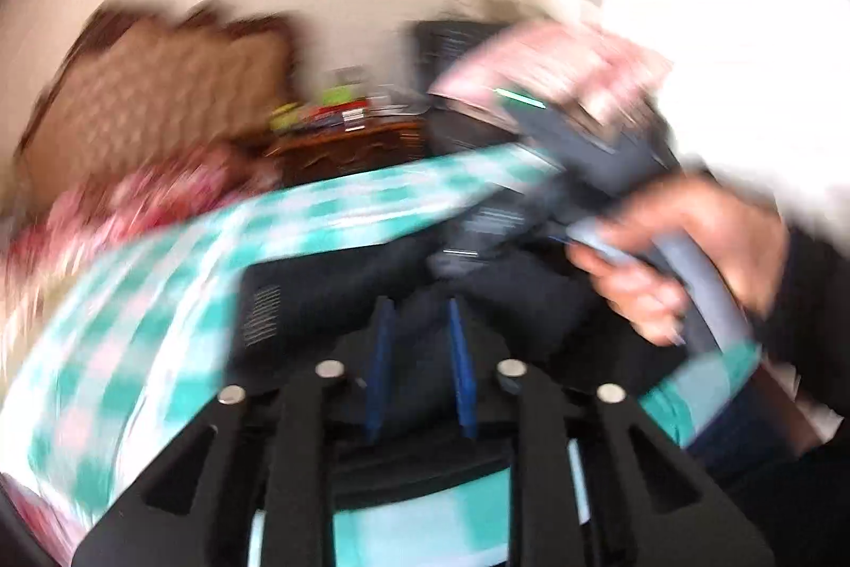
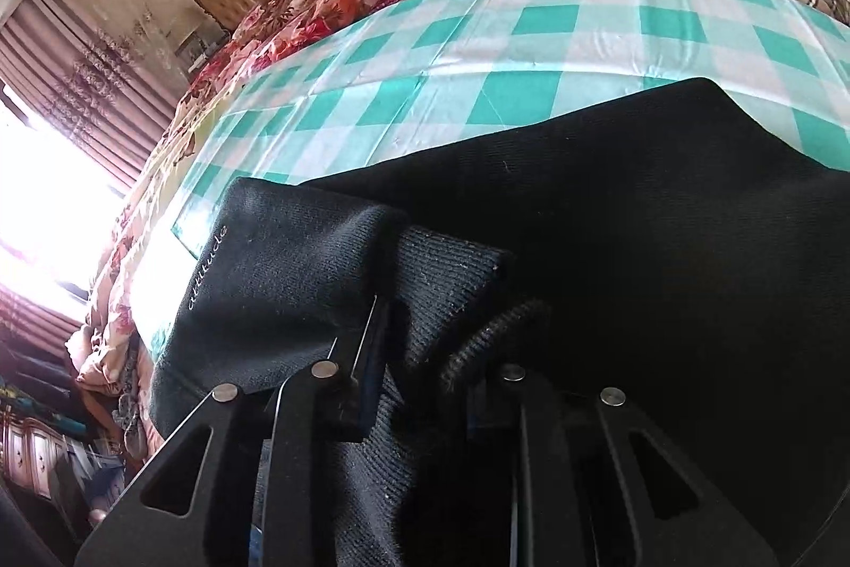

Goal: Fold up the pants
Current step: 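Fold the held edge over onto the pants with the left gripper, then open the left gripper and release the folded edge onto the pants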

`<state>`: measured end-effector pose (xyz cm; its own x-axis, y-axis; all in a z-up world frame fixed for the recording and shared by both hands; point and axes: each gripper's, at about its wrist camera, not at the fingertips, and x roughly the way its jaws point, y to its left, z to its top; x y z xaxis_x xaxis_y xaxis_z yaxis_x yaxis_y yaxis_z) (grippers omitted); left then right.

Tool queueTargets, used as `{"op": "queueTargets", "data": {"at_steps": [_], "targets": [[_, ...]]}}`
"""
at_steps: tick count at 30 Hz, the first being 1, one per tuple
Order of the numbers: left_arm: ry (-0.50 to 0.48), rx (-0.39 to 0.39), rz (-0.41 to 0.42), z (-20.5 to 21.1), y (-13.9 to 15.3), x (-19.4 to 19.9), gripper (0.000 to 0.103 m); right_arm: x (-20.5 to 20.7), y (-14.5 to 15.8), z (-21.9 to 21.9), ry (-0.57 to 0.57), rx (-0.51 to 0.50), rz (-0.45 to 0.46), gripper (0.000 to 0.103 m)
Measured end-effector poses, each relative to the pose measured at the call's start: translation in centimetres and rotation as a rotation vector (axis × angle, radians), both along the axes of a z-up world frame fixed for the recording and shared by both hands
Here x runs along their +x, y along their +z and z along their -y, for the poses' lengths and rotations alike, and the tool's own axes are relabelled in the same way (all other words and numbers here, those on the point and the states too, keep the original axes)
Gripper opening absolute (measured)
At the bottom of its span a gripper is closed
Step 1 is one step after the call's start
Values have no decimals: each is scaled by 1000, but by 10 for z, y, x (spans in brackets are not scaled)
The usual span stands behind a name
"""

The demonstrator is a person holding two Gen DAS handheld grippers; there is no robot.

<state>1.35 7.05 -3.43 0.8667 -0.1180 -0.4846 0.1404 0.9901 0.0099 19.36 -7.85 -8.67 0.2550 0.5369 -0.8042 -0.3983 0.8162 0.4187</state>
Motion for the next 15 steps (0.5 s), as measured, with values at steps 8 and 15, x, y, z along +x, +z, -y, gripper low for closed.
{"op": "queueTargets", "data": {"at_steps": [8,15], "targets": [[203,-192,-216,-96,-52,18,7,-4,26,26,-81,31,6,27],[190,-127,-234,-83,-62,15,7,-65,85,5,-72,-76,293,32]]}}
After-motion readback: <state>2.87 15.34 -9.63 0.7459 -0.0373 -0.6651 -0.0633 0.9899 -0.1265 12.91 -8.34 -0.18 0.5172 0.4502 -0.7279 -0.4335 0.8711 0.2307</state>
